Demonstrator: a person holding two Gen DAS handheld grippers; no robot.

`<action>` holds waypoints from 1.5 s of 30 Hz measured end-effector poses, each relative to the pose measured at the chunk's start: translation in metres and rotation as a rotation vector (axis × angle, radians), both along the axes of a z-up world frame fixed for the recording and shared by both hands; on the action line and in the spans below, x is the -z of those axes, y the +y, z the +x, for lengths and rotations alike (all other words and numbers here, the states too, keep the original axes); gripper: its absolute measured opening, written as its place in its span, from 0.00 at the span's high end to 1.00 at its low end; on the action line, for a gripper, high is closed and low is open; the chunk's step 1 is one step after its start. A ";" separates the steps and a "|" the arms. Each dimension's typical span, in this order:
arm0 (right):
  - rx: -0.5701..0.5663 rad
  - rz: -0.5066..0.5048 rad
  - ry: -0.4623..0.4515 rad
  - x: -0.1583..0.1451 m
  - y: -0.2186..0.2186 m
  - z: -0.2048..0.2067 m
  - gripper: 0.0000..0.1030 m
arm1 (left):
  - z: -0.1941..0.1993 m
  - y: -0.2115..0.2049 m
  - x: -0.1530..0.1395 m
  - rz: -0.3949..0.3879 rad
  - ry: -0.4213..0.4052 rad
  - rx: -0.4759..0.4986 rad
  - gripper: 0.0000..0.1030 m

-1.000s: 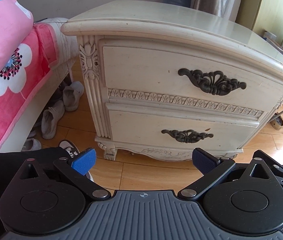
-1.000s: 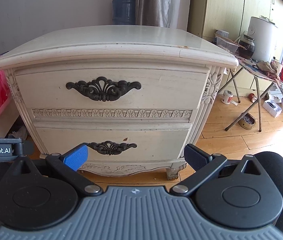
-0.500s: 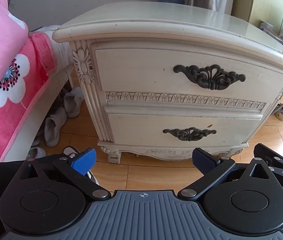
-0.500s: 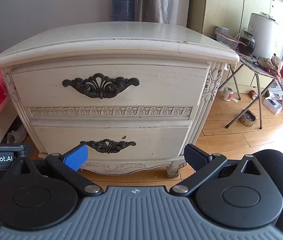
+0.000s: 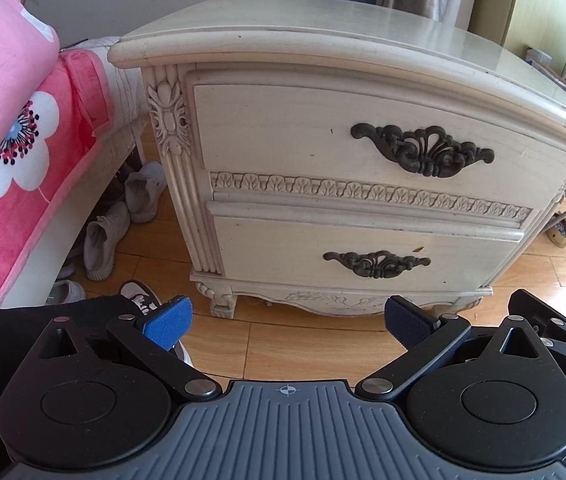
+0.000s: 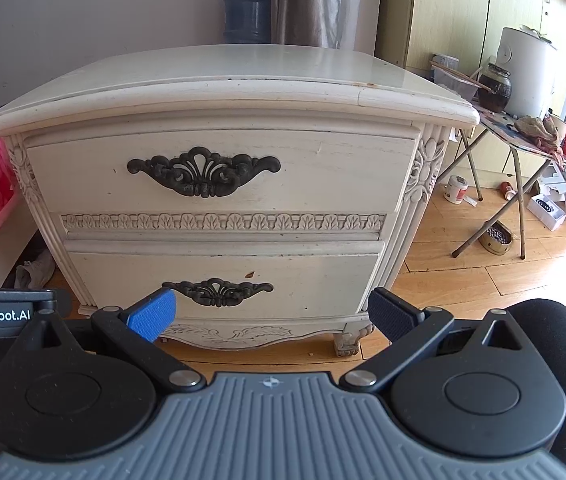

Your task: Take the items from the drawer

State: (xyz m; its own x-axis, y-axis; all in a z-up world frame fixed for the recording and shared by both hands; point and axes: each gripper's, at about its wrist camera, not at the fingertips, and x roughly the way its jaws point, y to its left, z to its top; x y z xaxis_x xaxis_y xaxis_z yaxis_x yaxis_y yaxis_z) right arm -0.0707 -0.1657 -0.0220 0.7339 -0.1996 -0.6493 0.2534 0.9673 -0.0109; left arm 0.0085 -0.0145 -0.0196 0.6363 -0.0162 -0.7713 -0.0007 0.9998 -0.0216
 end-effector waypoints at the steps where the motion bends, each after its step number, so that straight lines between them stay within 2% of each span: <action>1: 0.000 0.000 0.000 0.000 0.000 0.000 0.00 | 0.000 -0.001 0.000 0.009 -0.002 0.002 0.00; 15: 0.002 0.002 -0.002 0.000 0.001 -0.002 0.00 | -0.005 -0.004 -0.004 0.032 -0.052 0.026 0.00; 45: 0.006 0.004 0.004 0.001 0.001 -0.001 0.00 | -0.003 -0.001 0.000 0.041 0.001 -0.012 0.00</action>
